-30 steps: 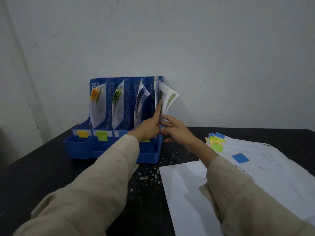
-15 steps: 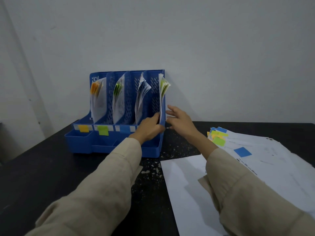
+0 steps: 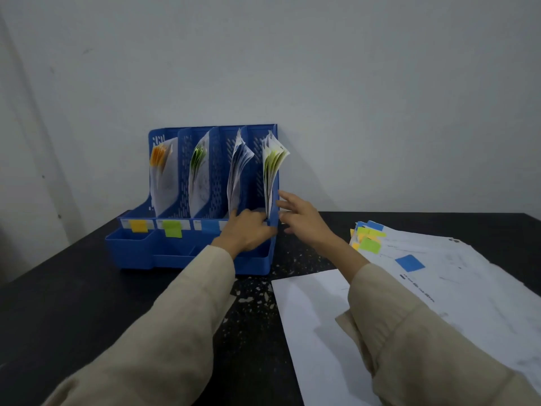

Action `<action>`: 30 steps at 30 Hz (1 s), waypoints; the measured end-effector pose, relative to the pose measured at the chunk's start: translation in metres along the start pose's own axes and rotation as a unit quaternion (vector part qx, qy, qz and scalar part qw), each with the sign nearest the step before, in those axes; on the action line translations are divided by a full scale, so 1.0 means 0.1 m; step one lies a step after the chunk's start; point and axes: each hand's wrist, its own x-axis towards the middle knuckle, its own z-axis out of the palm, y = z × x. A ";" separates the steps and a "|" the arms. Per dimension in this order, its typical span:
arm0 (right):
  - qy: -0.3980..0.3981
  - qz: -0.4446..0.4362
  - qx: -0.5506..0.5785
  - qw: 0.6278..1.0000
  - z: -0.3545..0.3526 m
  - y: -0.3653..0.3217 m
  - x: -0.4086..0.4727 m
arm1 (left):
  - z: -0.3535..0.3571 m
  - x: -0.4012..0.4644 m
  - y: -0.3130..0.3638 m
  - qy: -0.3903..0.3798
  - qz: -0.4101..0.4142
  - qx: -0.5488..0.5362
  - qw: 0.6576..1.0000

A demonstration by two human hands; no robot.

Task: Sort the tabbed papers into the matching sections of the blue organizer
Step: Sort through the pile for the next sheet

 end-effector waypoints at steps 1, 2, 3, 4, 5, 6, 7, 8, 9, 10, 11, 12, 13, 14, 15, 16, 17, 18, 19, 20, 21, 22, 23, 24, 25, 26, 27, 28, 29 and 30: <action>0.000 -0.002 -0.001 1.000 -0.02 0.01 -0.02 | 0.02 -0.04 -0.02 0.034 0.002 -0.033 0.999; 0.003 -0.004 -0.004 1.000 -0.05 0.02 -0.06 | 0.05 -0.07 -0.03 0.078 0.008 -0.059 0.995; 0.009 -0.007 -0.007 1.000 -0.09 0.03 -0.10 | 0.07 -0.11 -0.03 0.127 0.015 -0.072 0.989; 0.016 -0.009 -0.009 1.000 -0.13 0.04 -0.15 | 0.09 -0.16 -0.02 0.179 0.023 -0.073 0.981; 0.024 -0.008 -0.012 1.000 -0.18 0.05 -0.19 | 0.11 -0.22 0.01 0.228 0.037 -0.075 0.970; 0.034 -0.006 -0.018 0.999 -0.23 0.06 -0.25 | 0.12 -0.28 0.06 0.274 0.057 -0.083 0.956; 0.045 -0.001 -0.027 0.999 -0.29 0.08 -0.32 | 0.14 -0.35 0.13 0.304 0.080 -0.098 0.944; 0.053 0.002 -0.039 0.998 -0.35 0.09 -0.38 | 0.16 -0.41 0.19 0.310 0.098 -0.106 0.940; 0.063 0.008 -0.055 0.996 -0.42 0.13 -0.46 | 0.20 -0.45 0.25 0.292 0.113 -0.114 0.943; 0.074 0.016 -0.077 0.994 -0.50 0.17 -0.53 | 0.24 -0.46 0.30 0.253 0.118 -0.128 0.952; 0.082 0.030 -0.111 0.990 -0.59 0.21 -0.60 | 0.29 -0.47 0.35 0.201 0.117 -0.143 0.962; 0.087 0.049 -0.154 0.983 -0.69 0.26 -0.67 | 0.36 -0.47 0.39 0.144 0.115 -0.158 0.970; 0.091 0.076 -0.207 0.971 -0.81 0.32 -0.73 | 0.43 -0.47 0.42 0.088 0.112 -0.169 0.975; 0.098 0.109 -0.266 0.953 -0.93 0.39 -0.76 | 0.49 -0.47 0.44 0.038 0.107 -0.169 0.979; 0.105 0.149 -0.319 0.930 -1.06 0.46 -0.80 | 0.57 -0.47 0.46 -0.007 0.104 -0.160 0.982; 0.111 0.189 -0.354 0.909 -1.19 0.55 -0.84 | 0.63 -0.47 0.47 -0.043 0.101 -0.146 0.983; 0.116 0.231 -0.374 0.891 -1.30 0.63 -0.87 | 0.68 -0.47 0.47 -0.073 0.094 -0.125 0.985; 0.118 0.269 -0.390 0.872 -1.41 0.72 -0.90 | 0.73 -0.48 0.46 -0.092 0.085 -0.100 0.987; 0.114 0.304 -0.403 0.856 -1.51 0.79 -0.94 | 0.76 -0.49 0.46 -0.101 0.077 -0.076 0.989; 0.106 0.335 -0.408 0.843 -1.59 0.85 -0.98 | 0.78 -0.49 0.46 -0.103 0.068 -0.061 0.990; 0.102 0.360 -0.404 0.835 -1.66 0.90 -1.02 | 0.78 -0.49 0.45 -0.102 0.060 -0.056 0.991; 0.108 0.373 -0.387 0.837 -1.70 0.91 -1.06 | 0.78 -0.48 0.45 -0.102 0.053 -0.058 0.992; 0.120 0.378 -0.356 0.846 -1.72 0.91 -1.09 | 0.78 -0.49 0.46 -0.103 0.048 -0.059 0.992; 0.135 0.378 -0.322 0.858 -1.73 0.91 -1.11 | 0.78 -0.49 0.46 -0.104 0.043 -0.061 0.992; 0.143 0.374 -0.299 0.866 -1.74 0.92 -1.13 | 0.78 -0.49 0.46 -0.103 0.040 -0.063 0.992; 0.145 0.368 -0.290 0.872 -1.73 0.92 -1.14 | 0.79 -0.49 0.46 -0.102 0.037 -0.069 0.992; 0.146 0.359 -0.284 0.877 -1.72 0.92 -1.14 | 0.80 -0.49 0.45 -0.102 0.034 -0.076 0.991; 0.150 0.345 -0.278 0.884 -1.69 0.92 -1.14 | 0.80 -0.49 0.45 -0.102 0.034 -0.082 0.991; 0.158 0.329 -0.268 0.892 -1.67 0.91 -1.13 | 0.80 -0.49 0.45 -0.102 0.034 -0.086 0.990; 0.172 0.306 -0.262 0.899 -1.66 0.90 -1.12 | 0.80 -0.49 0.44 -0.102 0.036 -0.090 0.990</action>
